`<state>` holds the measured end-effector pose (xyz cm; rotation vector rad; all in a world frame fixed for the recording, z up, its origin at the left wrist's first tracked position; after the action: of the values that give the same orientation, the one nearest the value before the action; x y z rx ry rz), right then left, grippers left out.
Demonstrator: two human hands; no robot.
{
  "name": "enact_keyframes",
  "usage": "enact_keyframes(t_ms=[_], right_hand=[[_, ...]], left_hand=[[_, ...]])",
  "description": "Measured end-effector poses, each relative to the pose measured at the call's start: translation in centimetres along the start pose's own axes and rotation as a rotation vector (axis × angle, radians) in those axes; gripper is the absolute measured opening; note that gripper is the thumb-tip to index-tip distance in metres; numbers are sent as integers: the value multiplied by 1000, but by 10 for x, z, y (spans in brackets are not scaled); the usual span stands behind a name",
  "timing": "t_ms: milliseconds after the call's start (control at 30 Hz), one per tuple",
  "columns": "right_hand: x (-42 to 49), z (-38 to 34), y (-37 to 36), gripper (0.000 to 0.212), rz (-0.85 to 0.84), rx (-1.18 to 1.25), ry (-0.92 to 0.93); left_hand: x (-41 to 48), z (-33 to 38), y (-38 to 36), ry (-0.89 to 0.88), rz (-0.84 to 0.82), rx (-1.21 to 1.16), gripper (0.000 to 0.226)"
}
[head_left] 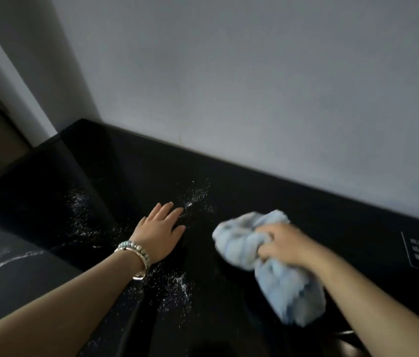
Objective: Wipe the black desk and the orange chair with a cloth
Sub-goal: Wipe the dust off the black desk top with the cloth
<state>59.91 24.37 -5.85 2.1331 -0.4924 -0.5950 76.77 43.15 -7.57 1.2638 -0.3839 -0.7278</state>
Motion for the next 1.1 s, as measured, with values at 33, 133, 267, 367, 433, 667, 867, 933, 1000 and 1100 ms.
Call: enact_keyframes(t_ms=[33, 133, 267, 367, 433, 667, 867, 933, 1000, 1100], right_hand=[[9, 2, 12, 35, 106, -19, -30], [21, -1, 11, 42, 312, -251, -29], [-17, -3, -54, 47, 338, -408, 18], [-63, -21, -79, 48, 381, -375, 358], [-74, -13, -78, 54, 333, -414, 398], [-89, 21, -51, 39, 617, -394, -113], [-112, -42, -84, 36, 579, -60, 393], [-108, -12, -46, 33, 785, -85, 218], [-108, 32, -19, 33, 776, -266, -80], [-125, 65, -33, 42, 622, -406, -337]], left_hand=[[-9, 1, -3, 0, -10, 3, 54], [-33, -3, -12, 36, 5, 18, 55], [-67, 2, -21, 63, 61, 14, 57], [-90, 5, -27, 71, 104, -14, 57], [-102, 3, -32, 94, 117, -16, 57], [-126, -5, -42, 136, 60, -38, 57], [-123, -7, -42, 154, 76, -95, 53], [-124, -8, -40, 142, 81, -104, 53], [-127, -8, -40, 126, 73, -82, 52], [-131, -6, -45, 99, 66, -21, 50]])
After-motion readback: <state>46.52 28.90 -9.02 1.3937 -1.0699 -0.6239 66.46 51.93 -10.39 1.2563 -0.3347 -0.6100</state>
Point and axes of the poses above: each hand's wrist, its own x-axis towards the middle knuckle, its own y-axis out of the back of the hand, z = x × y, the point moved 4 cm from there along x, towards the middle knuckle, and after that the axes turned 12 degrees about z, right-handed, at the moved point
